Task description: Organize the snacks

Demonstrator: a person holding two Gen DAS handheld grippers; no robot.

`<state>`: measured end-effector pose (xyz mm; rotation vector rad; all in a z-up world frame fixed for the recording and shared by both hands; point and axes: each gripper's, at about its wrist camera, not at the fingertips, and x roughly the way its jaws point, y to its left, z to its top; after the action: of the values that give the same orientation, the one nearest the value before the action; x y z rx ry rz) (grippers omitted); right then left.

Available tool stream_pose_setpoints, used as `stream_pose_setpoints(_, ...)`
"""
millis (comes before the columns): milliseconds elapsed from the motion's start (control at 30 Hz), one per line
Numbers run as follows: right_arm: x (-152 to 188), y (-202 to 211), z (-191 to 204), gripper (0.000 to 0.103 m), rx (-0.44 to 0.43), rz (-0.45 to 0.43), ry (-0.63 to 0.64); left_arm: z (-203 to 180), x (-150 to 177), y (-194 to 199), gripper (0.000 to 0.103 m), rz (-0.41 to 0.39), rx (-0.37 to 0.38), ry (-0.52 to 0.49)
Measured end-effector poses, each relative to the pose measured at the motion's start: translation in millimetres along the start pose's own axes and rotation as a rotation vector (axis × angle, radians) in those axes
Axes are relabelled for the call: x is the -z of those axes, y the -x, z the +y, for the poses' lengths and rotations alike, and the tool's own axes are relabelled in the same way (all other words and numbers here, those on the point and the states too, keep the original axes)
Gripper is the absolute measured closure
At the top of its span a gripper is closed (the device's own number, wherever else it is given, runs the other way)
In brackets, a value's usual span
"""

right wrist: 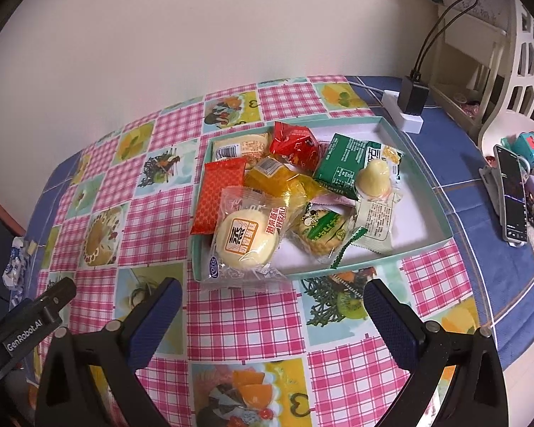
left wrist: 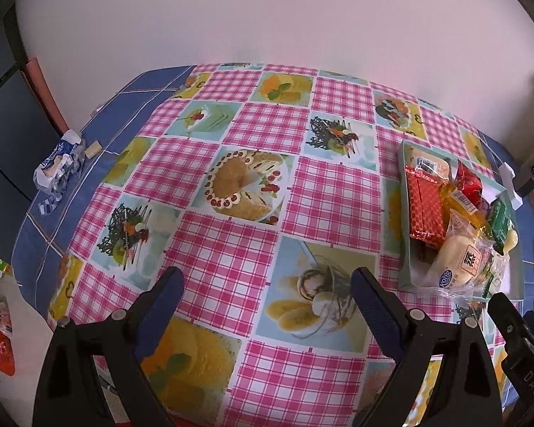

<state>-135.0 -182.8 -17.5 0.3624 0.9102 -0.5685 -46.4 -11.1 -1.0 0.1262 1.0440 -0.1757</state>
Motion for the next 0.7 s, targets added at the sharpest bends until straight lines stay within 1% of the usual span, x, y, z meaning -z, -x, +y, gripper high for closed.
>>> stream_pose_setpoints(267,-1,-7,0,0.000,0.012,0.013,0.001,-4,1,-6,0.008,0.017,0.009,-0.019)
stream_pose_setpoints(700,-1,-11,0,0.000,0.026,0.023,0.002,-8,2,-9,0.008,0.008,0.001,-0.043)
